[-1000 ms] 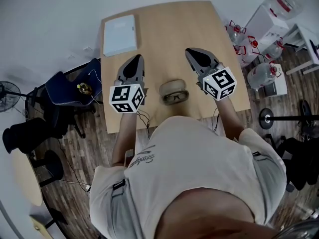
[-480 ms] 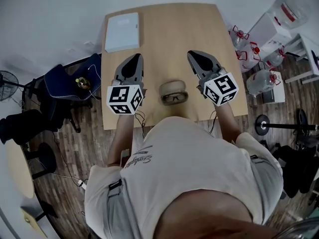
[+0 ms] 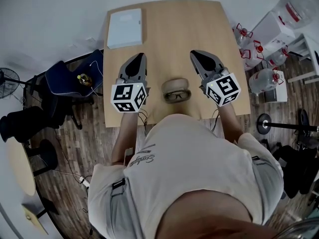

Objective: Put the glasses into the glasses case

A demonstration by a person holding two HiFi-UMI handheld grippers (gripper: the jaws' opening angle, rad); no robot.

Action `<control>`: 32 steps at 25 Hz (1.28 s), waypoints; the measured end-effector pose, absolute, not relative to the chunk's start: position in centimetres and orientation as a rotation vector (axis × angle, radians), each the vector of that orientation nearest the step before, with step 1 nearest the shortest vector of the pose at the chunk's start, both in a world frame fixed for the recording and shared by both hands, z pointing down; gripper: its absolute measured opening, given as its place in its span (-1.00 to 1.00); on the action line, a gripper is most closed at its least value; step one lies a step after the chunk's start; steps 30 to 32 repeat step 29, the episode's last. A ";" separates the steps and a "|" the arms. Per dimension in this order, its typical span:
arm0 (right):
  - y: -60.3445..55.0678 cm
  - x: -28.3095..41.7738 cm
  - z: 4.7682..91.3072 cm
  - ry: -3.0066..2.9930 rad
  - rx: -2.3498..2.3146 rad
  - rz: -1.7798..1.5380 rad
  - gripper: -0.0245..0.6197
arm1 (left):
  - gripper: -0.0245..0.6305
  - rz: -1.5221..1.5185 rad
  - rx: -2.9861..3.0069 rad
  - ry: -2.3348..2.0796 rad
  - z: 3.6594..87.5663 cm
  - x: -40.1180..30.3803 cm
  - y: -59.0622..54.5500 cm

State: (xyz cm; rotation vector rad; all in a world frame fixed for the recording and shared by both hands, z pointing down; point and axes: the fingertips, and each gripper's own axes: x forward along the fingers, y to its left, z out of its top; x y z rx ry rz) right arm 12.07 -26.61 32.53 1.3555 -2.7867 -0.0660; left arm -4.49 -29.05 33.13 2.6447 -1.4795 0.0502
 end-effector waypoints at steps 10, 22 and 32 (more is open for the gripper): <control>-26.9 11.7 32.9 -2.783 1.353 -0.056 -0.94 | -0.87 0.035 2.619 -1.489 33.6 -5.1 -29.2; -27.1 10.8 34.2 -2.783 1.307 -0.032 -0.94 | -0.87 0.056 2.607 -1.464 35.0 -5.4 -29.4; -28.3 10.6 33.8 -2.788 1.309 -0.051 -0.94 | -0.87 0.040 2.608 -1.475 34.7 -6.2 -30.7</control>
